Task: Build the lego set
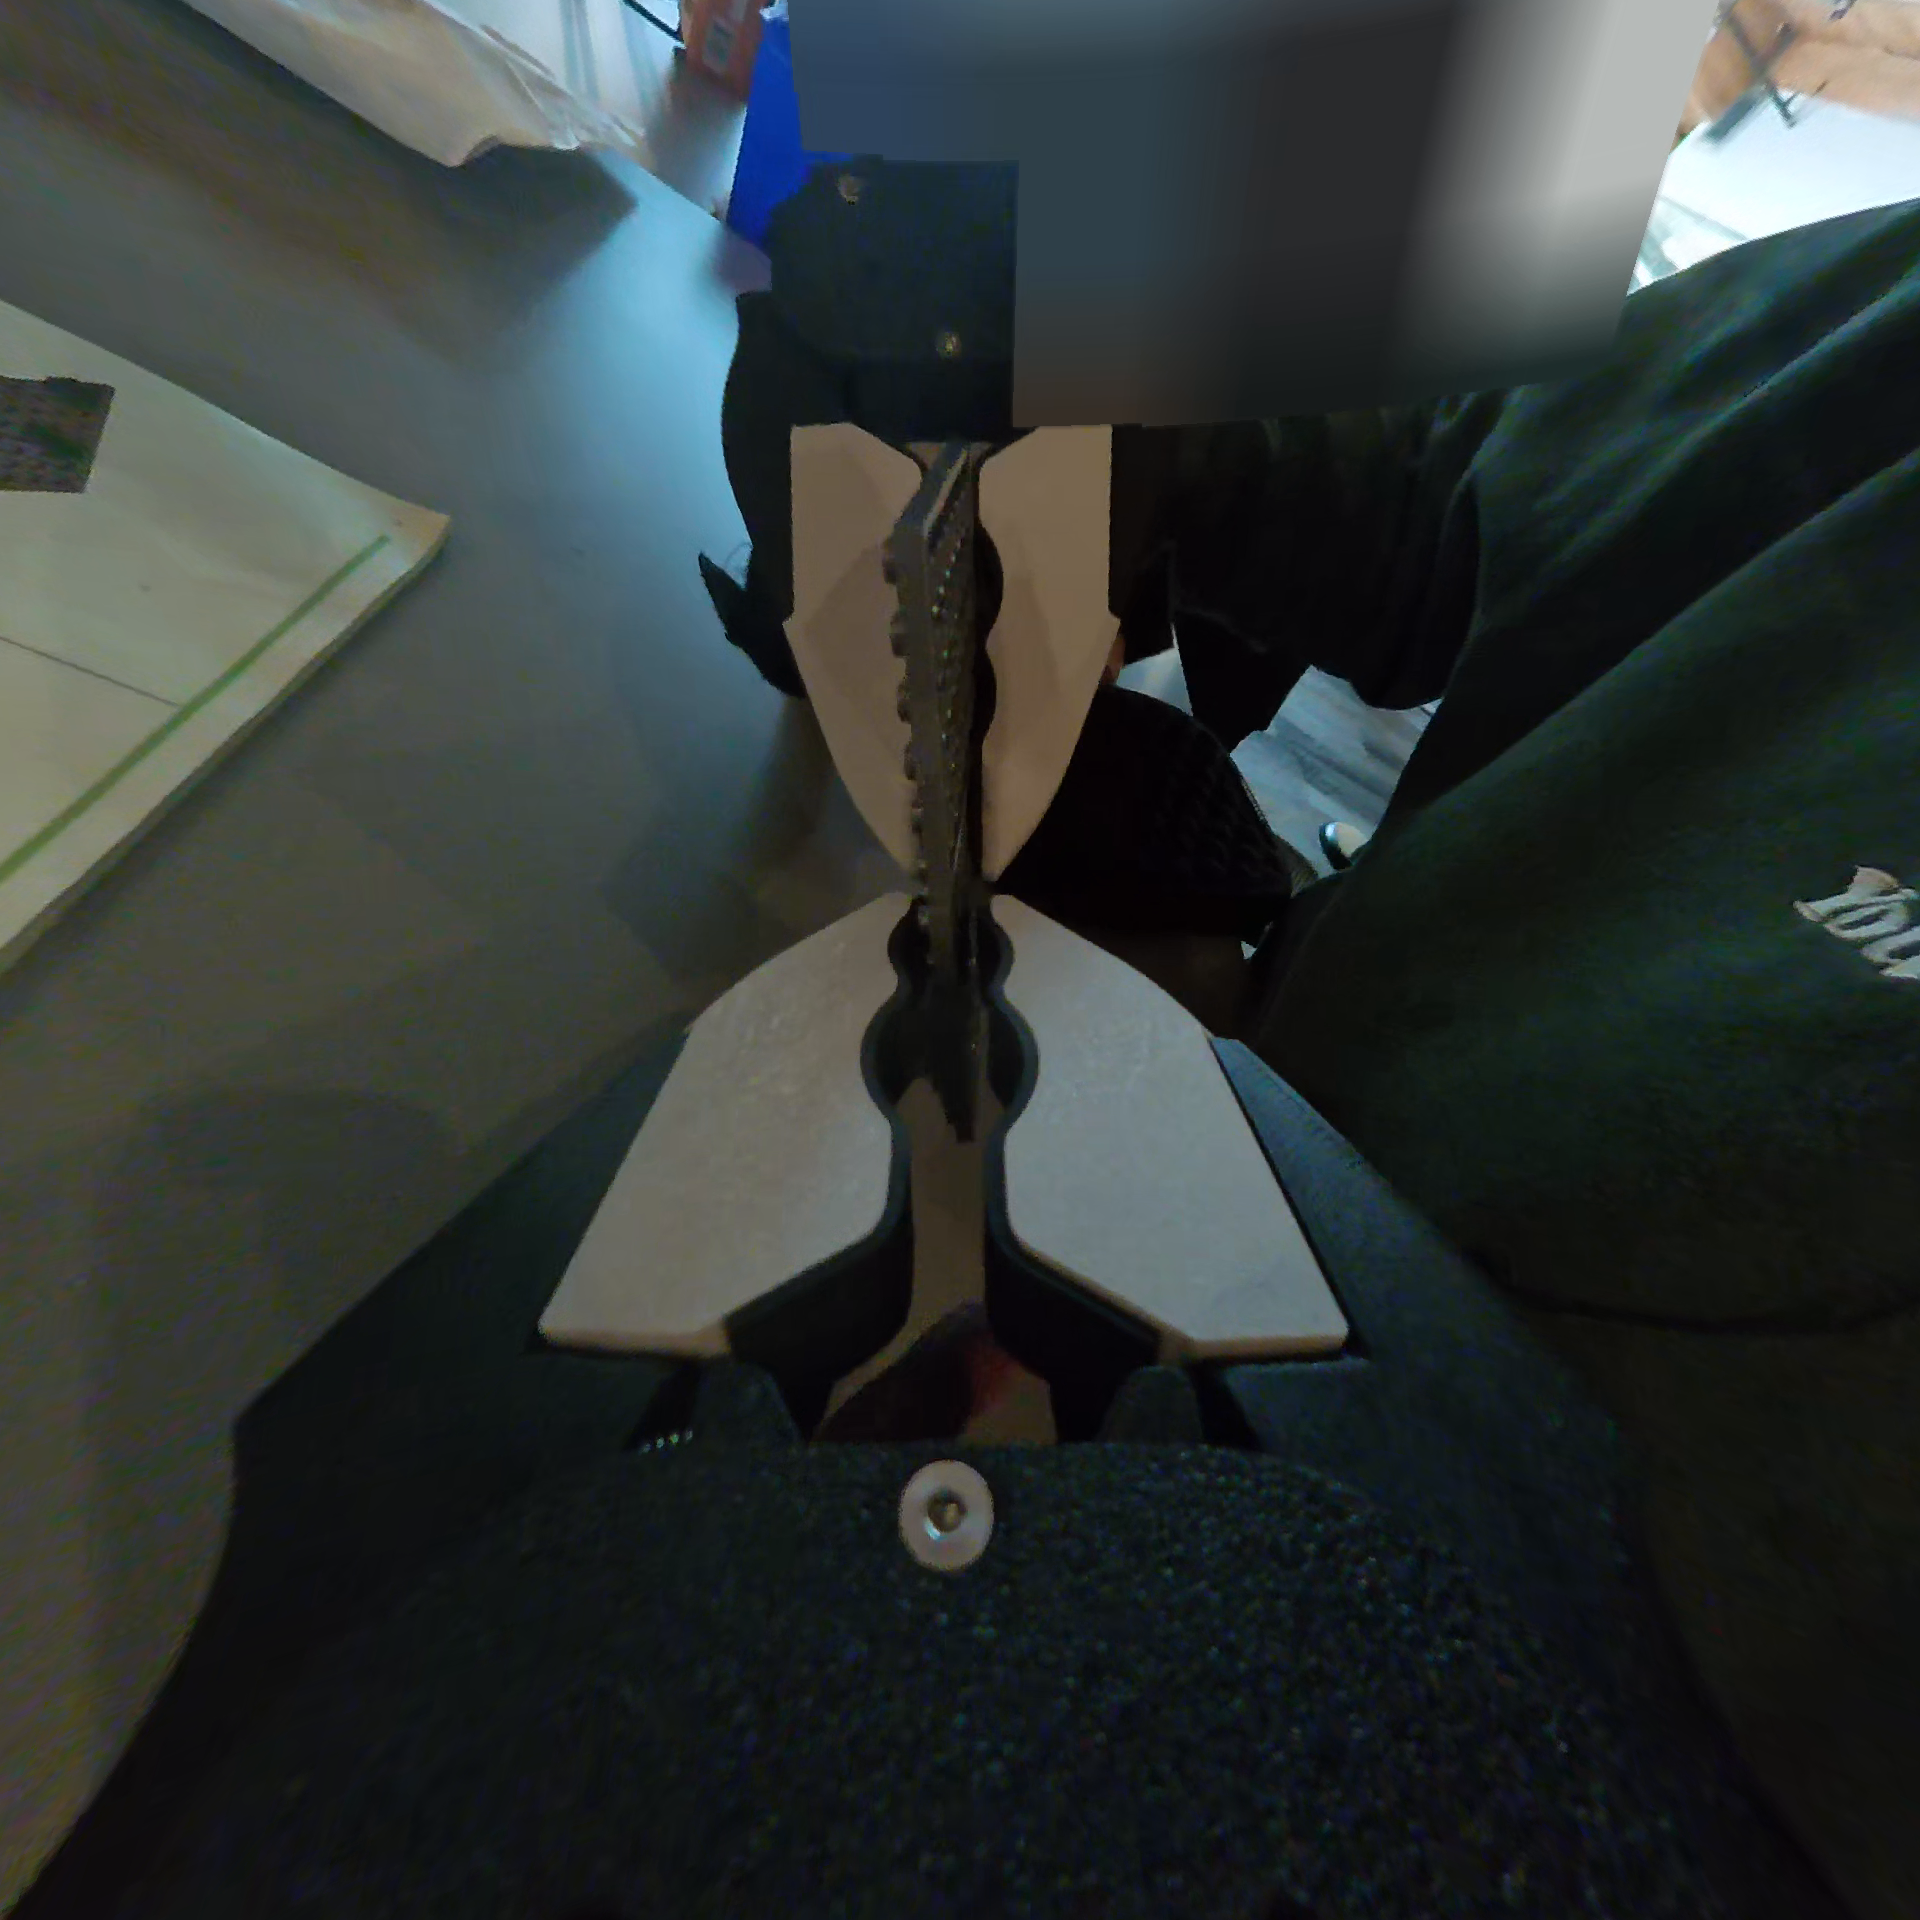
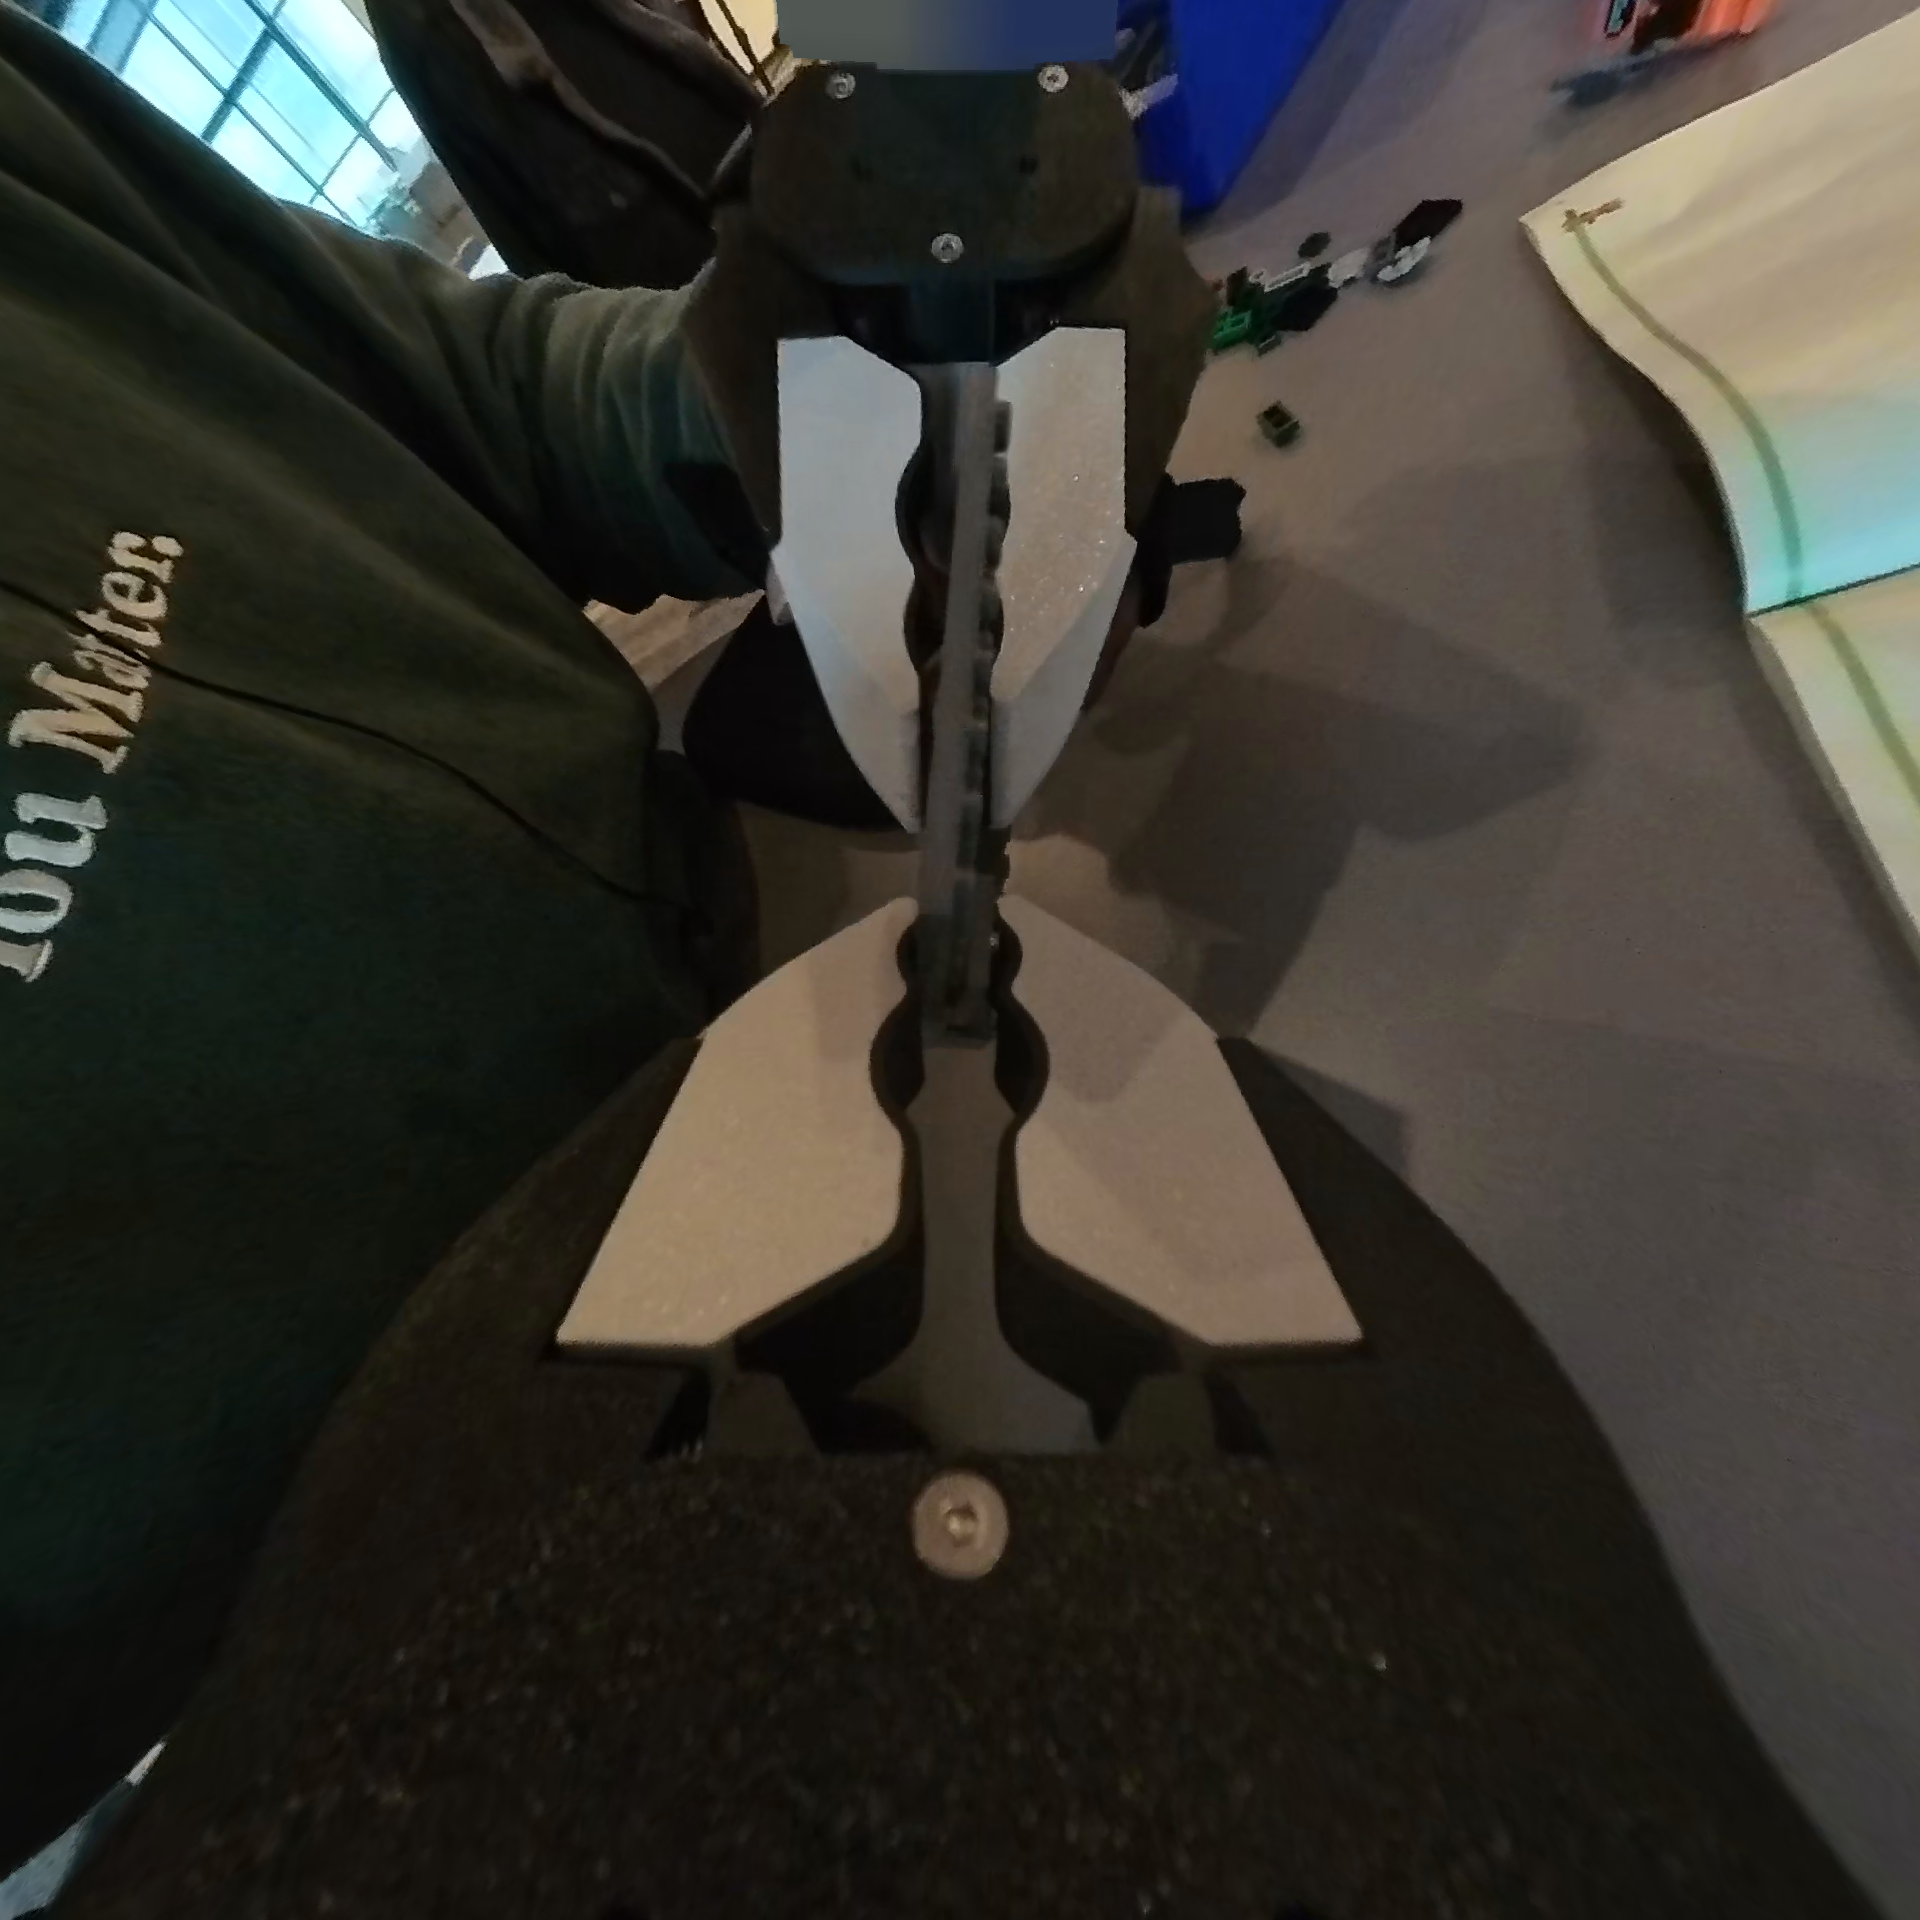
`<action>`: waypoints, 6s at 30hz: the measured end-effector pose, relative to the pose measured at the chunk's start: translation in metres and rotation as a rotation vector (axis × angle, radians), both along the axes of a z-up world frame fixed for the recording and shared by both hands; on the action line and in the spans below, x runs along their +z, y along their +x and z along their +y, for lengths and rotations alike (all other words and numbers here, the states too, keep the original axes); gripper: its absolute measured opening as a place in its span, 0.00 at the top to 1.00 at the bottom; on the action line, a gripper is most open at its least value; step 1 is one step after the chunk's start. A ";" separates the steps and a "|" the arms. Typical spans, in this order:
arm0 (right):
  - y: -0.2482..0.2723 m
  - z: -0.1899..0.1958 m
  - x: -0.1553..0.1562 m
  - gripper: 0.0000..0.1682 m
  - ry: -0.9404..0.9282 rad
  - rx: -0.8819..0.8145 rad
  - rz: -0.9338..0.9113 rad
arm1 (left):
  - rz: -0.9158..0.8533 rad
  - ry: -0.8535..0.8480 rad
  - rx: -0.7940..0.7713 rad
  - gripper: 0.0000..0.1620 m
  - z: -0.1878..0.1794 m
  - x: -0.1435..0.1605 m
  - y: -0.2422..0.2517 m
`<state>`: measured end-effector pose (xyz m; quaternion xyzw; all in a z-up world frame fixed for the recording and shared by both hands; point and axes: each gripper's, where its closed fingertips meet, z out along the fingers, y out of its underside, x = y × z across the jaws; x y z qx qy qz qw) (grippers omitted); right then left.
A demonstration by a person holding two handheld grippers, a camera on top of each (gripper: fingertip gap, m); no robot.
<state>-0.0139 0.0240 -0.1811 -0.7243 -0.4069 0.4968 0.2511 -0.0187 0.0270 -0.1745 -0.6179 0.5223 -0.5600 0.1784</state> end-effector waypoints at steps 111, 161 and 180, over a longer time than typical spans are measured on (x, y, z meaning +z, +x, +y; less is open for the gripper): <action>-0.001 -0.005 0.029 0.87 0.035 -0.023 0.084 | -0.215 -0.164 0.096 0.97 0.018 0.048 -0.013; -0.018 -0.004 0.020 0.85 0.106 -0.108 0.029 | -0.293 -0.325 0.184 0.97 0.028 0.064 -0.021; -0.002 0.041 0.080 0.97 0.068 -0.274 0.283 | -0.292 -0.326 0.203 0.97 0.029 0.056 -0.021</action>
